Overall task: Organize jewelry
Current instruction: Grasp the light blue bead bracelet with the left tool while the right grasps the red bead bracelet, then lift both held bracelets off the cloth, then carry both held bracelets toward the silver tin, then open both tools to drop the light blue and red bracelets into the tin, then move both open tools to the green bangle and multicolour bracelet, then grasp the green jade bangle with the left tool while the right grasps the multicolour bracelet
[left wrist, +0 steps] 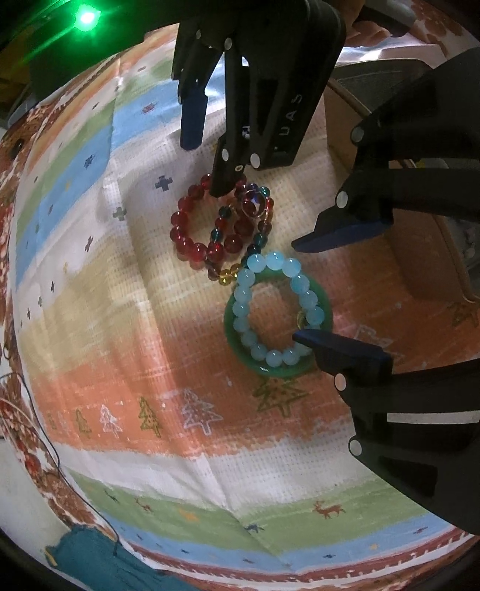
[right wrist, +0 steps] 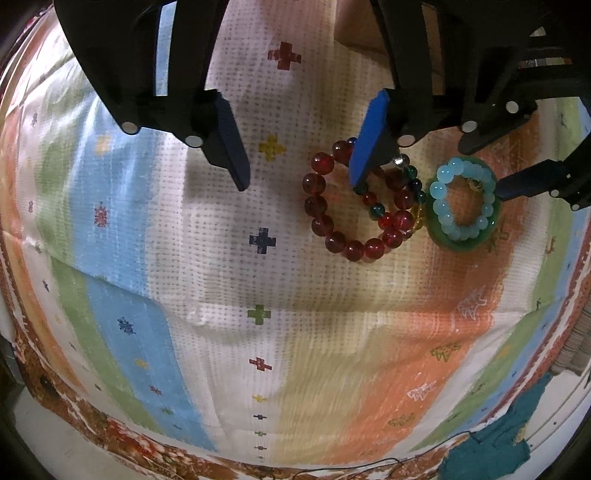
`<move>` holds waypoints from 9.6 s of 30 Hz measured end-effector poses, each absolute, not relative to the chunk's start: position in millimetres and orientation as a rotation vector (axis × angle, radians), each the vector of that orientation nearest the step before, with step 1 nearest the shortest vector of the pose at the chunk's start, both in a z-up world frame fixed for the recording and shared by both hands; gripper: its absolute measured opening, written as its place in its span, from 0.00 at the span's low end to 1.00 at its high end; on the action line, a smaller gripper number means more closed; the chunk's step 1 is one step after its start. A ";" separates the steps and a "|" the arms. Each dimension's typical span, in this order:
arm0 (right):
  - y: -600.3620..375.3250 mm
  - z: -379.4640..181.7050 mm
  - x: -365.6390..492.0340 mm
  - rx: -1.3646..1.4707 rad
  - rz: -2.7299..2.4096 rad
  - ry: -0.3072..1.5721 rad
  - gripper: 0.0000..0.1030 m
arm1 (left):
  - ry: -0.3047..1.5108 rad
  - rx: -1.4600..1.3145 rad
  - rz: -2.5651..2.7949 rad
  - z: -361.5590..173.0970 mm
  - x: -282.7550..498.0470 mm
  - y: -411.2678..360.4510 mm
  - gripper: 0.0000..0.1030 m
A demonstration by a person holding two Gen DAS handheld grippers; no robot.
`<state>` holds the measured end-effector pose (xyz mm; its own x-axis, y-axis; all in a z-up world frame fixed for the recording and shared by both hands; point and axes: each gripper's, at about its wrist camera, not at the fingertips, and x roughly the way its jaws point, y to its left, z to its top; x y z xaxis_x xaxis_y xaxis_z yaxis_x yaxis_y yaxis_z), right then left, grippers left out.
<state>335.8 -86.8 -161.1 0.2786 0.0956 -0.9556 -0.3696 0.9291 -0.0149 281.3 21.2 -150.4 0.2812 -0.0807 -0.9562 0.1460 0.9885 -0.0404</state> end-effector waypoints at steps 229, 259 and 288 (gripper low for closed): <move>-92.1 -110.8 298.4 -0.256 0.331 1.163 0.75 | 1.148 -0.057 0.136 -95.7 259.7 80.0 0.53; -66.9 -175.5 336.7 -0.374 0.320 1.225 0.65 | 1.270 0.034 0.103 -171.8 306.8 74.7 0.41; -86.0 -108.7 307.5 -0.236 0.375 1.045 0.10 | 1.099 -0.020 0.130 -99.4 276.7 72.1 0.07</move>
<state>307.5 -86.0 -108.7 0.4474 0.1886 -0.8742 -0.4099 0.9120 -0.0130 276.7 72.1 -99.4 0.4474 0.0951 -0.8892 -0.1148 0.9922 0.0483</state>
